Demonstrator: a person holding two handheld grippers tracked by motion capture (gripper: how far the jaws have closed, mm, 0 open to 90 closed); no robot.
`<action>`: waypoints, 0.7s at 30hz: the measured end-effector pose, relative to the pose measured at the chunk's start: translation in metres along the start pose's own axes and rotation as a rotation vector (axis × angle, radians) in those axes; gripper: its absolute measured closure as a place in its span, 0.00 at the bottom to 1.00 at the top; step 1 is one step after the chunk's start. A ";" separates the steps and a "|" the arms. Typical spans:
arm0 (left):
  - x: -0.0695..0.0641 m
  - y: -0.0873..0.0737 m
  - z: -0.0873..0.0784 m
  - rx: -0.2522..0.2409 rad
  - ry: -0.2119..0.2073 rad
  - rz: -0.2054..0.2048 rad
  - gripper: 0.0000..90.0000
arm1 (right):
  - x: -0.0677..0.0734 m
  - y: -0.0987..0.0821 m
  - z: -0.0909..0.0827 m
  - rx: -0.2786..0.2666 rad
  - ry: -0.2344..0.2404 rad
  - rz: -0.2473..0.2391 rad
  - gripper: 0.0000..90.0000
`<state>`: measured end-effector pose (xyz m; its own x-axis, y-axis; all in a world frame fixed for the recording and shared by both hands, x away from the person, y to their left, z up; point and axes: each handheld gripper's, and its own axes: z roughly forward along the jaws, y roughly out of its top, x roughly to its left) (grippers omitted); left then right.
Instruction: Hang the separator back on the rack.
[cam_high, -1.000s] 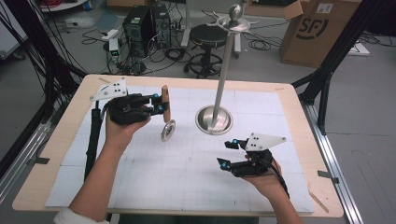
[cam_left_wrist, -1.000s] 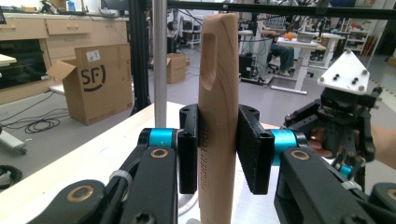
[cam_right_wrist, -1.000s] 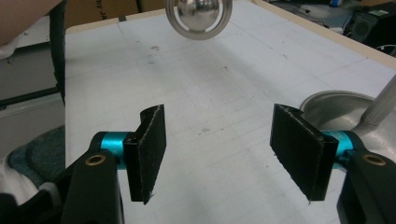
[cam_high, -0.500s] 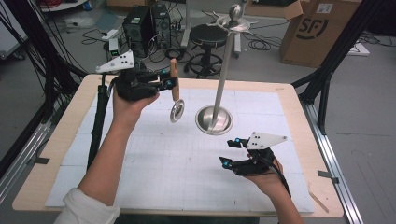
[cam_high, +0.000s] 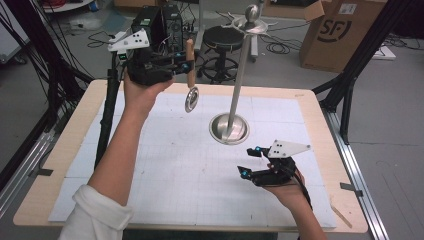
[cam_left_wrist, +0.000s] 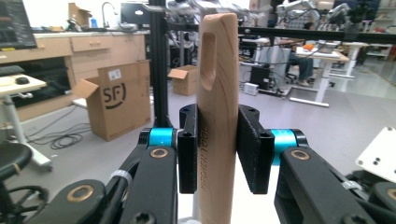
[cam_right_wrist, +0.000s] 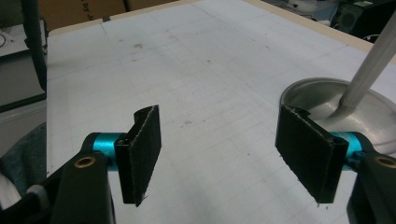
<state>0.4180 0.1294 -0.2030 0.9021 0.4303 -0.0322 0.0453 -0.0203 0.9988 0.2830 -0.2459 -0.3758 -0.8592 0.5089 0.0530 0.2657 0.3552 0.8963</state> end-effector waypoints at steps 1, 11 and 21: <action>0.002 0.003 0.000 -0.007 0.002 0.001 0.79 | -0.001 0.000 -0.001 -0.003 0.002 0.007 0.32; 0.016 0.017 0.019 0.003 0.024 -0.012 0.79 | -0.005 -0.001 -0.003 0.009 0.009 0.043 0.27; 0.014 0.030 0.041 0.025 0.063 0.017 0.79 | -0.005 0.000 -0.004 0.000 0.007 0.044 0.28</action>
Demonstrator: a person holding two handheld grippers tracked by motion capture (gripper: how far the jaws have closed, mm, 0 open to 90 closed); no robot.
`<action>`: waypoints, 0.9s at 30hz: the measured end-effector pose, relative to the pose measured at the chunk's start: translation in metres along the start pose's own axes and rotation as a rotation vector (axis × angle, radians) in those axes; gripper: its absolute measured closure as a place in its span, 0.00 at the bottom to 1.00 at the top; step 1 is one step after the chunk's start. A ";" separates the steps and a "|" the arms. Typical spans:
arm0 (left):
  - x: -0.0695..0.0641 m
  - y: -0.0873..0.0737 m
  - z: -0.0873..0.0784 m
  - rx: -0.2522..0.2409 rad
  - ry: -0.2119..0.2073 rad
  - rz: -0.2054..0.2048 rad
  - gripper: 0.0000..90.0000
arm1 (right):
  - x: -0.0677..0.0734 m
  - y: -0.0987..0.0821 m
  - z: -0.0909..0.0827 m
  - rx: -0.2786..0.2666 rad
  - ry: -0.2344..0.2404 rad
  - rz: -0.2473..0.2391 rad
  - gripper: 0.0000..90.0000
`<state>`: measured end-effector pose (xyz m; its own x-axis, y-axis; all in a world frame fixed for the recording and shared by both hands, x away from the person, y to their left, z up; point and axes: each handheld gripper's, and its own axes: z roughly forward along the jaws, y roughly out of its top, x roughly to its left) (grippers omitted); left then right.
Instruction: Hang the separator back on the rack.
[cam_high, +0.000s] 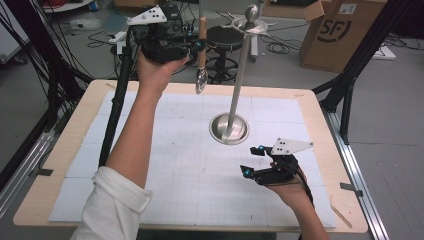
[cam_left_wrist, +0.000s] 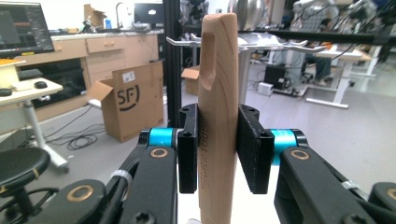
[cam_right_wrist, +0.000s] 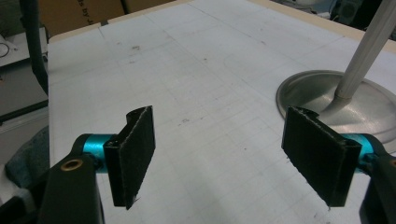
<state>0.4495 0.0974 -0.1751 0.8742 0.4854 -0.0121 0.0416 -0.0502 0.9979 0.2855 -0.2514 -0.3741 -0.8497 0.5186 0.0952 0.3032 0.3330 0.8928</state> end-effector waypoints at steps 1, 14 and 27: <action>0.000 0.001 0.000 -0.004 0.002 -0.004 0.79 | 0.000 0.000 -0.001 -0.003 -0.004 -0.004 0.28; -0.002 0.004 0.011 0.007 0.027 0.011 0.79 | 0.000 0.001 0.000 -0.002 0.002 -0.004 0.28; -0.010 0.006 0.027 0.026 0.024 0.028 0.79 | 0.000 0.001 -0.001 -0.008 0.013 -0.003 0.28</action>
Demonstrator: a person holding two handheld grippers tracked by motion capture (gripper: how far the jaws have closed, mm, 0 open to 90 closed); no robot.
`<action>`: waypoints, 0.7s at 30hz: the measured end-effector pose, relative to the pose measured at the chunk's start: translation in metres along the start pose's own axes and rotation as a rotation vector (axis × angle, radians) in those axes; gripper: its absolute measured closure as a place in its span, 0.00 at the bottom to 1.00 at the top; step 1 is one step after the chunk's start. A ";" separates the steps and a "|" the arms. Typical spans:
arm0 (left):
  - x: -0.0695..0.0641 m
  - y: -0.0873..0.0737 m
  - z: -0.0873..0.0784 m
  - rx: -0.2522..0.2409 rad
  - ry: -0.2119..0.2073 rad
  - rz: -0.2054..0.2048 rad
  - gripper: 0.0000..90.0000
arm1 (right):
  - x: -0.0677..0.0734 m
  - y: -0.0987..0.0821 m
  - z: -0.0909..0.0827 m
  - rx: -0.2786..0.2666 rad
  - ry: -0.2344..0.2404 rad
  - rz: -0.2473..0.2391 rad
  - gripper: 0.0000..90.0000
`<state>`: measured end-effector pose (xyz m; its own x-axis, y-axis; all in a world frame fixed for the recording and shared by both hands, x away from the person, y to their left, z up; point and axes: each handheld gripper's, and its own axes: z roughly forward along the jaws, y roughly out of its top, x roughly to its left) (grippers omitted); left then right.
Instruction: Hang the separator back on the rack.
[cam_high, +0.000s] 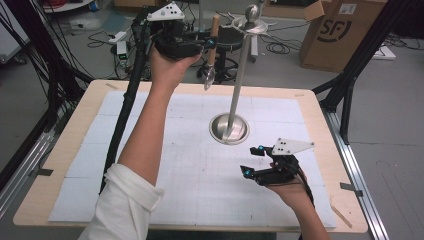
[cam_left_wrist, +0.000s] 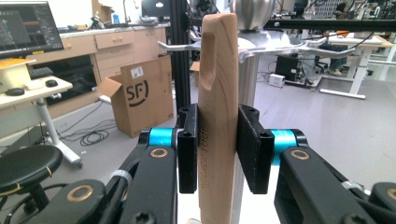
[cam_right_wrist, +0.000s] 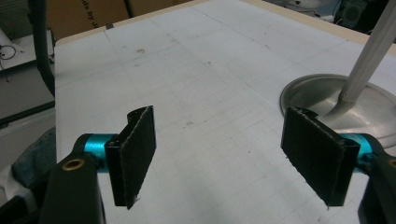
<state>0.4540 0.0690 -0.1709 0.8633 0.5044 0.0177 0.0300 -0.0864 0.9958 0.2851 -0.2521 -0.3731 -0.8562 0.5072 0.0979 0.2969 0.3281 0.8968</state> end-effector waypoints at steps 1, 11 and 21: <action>0.000 0.000 0.001 0.000 -0.003 -0.003 0.79 | 0.000 0.000 0.000 0.002 0.000 0.002 0.28; 0.000 -0.001 0.003 0.016 0.002 -0.003 0.79 | 0.000 0.000 -0.001 0.001 -0.005 0.001 0.29; -0.003 0.001 0.006 0.024 -0.004 0.007 0.79 | 0.000 -0.001 -0.002 -0.001 -0.005 0.001 0.29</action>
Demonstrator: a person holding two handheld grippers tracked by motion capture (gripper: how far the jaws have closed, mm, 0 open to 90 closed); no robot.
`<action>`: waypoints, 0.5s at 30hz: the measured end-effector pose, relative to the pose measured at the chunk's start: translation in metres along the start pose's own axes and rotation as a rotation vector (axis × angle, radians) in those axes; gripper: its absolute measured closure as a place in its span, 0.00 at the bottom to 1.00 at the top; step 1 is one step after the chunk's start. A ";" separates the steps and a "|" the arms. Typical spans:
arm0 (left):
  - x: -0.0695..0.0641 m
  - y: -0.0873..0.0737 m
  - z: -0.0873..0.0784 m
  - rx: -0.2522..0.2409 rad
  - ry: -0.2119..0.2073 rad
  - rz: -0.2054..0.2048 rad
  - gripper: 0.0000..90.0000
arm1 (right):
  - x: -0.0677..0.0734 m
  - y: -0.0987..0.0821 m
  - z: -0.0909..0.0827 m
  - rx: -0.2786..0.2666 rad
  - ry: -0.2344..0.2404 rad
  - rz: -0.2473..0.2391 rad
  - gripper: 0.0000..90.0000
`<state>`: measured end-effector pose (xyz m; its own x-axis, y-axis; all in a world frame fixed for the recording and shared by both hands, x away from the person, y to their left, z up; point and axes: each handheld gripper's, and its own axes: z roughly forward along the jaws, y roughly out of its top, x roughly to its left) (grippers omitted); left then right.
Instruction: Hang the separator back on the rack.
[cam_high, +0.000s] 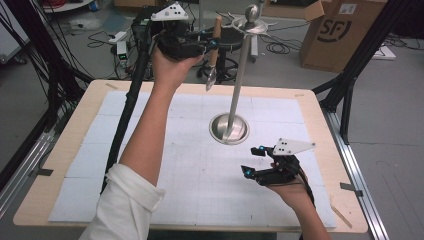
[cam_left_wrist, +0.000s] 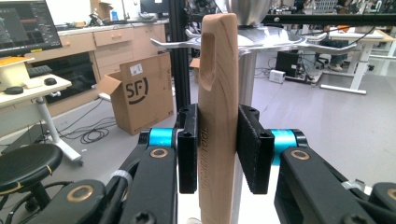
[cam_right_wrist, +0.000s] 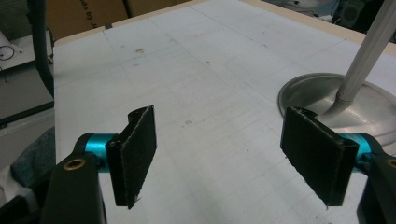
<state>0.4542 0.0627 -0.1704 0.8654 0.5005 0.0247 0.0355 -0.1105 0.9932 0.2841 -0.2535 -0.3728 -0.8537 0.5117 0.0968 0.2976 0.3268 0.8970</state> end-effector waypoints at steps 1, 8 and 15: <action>0.000 0.000 0.001 0.005 0.001 0.004 0.79 | 0.000 0.000 0.000 -0.001 0.000 0.003 0.29; -0.002 -0.001 0.006 0.013 -0.003 0.003 0.79 | -0.001 0.000 -0.001 -0.001 0.000 0.003 0.29; -0.003 -0.002 0.010 0.008 0.000 -0.001 0.79 | -0.002 -0.001 -0.002 -0.001 -0.002 0.002 0.29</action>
<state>0.4561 0.0526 -0.1731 0.8651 0.5010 0.0237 0.0405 -0.1170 0.9923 0.2847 -0.2566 -0.3731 -0.8520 0.5143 0.0978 0.2992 0.3252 0.8971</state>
